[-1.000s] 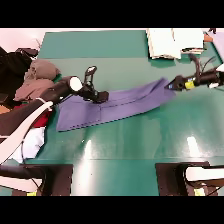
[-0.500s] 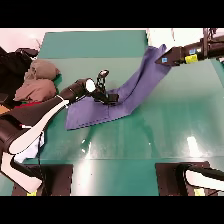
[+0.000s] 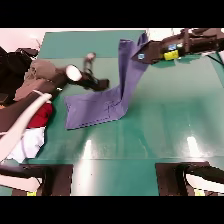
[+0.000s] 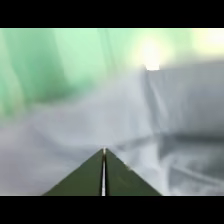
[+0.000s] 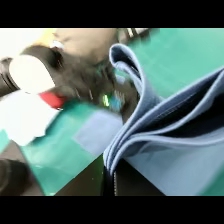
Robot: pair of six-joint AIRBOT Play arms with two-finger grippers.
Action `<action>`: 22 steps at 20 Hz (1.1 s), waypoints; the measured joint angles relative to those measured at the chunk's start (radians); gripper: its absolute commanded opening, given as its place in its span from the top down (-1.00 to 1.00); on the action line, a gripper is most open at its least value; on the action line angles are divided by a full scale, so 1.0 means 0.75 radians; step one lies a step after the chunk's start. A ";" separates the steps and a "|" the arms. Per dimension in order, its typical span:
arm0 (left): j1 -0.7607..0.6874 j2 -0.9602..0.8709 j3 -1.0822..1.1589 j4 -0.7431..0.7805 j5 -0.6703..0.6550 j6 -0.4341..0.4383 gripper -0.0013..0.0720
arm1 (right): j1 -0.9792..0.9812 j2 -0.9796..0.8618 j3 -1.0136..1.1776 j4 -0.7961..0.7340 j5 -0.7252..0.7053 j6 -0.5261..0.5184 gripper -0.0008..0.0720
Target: Fold the shirts.
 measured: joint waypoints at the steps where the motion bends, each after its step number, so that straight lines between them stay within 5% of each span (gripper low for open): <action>1: 0.067 0.075 0.000 0.030 -0.018 -0.001 0.91 | 0.053 -0.024 0.000 0.020 -0.040 0.005 0.94; 3: 0.210 0.245 0.001 0.101 -0.050 -0.001 0.91 | 0.175 -0.095 0.002 0.077 -0.135 0.005 0.93; 5: 0.343 0.393 0.002 0.158 -0.074 -0.001 0.91 | 0.321 -0.196 0.003 0.144 -0.277 -0.032 0.12; 6: 0.397 0.452 0.002 0.178 -0.085 0.000 0.91 | 0.398 -0.256 0.010 0.188 -0.357 -0.064 0.02; 11: 0.534 0.603 0.003 0.213 -0.204 0.052 0.91 | 0.580 -0.480 0.123 0.234 -0.492 -0.140 0.03; 17: 0.458 0.631 0.003 0.222 -0.262 0.114 0.91 | 0.351 -0.400 -0.045 0.051 -0.341 -0.096 0.03; 19: 0.406 0.632 0.003 0.222 -0.254 0.131 0.91 | 0.211 -0.338 -0.199 -0.074 -0.301 -0.048 -0.69; 22: 0.334 0.630 -0.001 0.222 -0.237 0.146 0.91 | 0.017 -0.298 -0.407 -0.160 -0.260 -0.009 -0.65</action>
